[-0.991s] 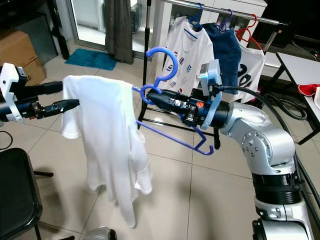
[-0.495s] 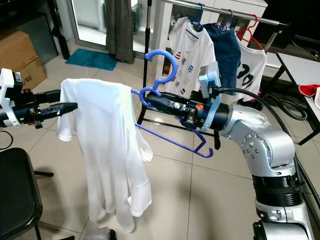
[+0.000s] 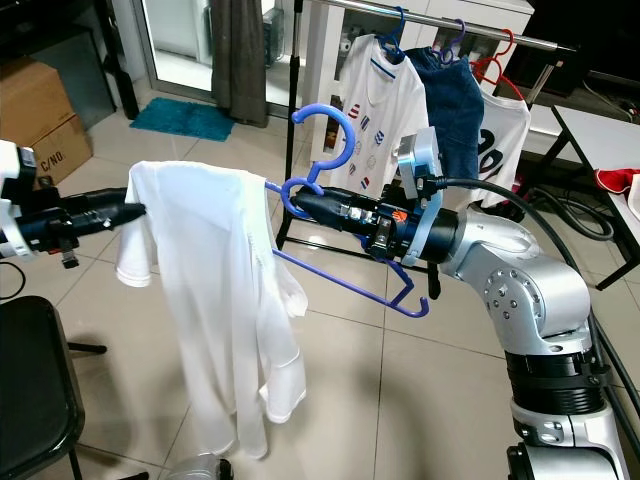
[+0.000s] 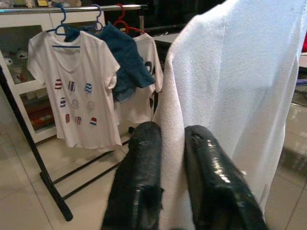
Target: Hang hanger
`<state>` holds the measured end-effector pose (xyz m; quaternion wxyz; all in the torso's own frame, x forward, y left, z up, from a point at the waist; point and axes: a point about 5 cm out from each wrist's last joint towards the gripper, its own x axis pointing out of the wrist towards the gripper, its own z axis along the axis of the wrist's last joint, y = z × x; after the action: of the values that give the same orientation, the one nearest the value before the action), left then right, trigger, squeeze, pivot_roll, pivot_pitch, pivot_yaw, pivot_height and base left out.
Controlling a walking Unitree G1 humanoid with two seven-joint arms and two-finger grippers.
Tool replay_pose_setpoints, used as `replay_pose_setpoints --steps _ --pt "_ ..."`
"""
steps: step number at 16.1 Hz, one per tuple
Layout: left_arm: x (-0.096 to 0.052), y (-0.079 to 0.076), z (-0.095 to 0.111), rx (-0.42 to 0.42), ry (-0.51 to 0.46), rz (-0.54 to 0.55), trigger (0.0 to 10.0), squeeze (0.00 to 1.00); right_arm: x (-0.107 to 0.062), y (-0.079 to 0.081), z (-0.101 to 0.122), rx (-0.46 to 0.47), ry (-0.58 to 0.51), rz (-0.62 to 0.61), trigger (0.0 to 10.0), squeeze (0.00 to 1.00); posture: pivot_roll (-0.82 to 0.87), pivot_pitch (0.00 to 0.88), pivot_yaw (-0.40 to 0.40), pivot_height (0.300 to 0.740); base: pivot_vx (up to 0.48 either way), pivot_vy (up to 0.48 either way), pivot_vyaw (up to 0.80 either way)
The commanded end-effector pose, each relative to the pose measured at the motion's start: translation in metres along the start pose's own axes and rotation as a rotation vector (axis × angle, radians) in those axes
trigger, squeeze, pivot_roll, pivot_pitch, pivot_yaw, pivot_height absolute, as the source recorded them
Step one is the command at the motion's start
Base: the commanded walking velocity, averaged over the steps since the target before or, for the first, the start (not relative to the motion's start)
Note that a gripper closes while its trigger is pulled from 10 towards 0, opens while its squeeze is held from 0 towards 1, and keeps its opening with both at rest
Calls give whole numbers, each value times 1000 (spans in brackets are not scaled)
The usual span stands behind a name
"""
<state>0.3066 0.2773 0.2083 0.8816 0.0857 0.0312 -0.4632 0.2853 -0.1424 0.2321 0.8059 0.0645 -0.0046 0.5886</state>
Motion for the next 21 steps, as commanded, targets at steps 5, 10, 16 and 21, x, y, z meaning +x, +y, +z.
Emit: replay_pose_setpoints --steps 5,10,16,21 --pt "-8 11 3 31 -13 129 0 0 -2 0 2 -15 -14 -5 0 0 -24 0 -85 740 0 0 0" --pt "-14 16 6 36 -34 181 0 0 -3 -2 1 -13 -13 -19 0 0 -26 0 -82 740 0 0 0" --pt "-26 32 6 87 -18 385 0 0 -4 -3 1 -16 -11 -29 0 0 -25 0 -84 740 0 0 0" --pt "-25 35 6 98 -34 415 667 0 -3 -3 1 -17 -8 -23 0 0 -26 0 -86 740 0 0 0"
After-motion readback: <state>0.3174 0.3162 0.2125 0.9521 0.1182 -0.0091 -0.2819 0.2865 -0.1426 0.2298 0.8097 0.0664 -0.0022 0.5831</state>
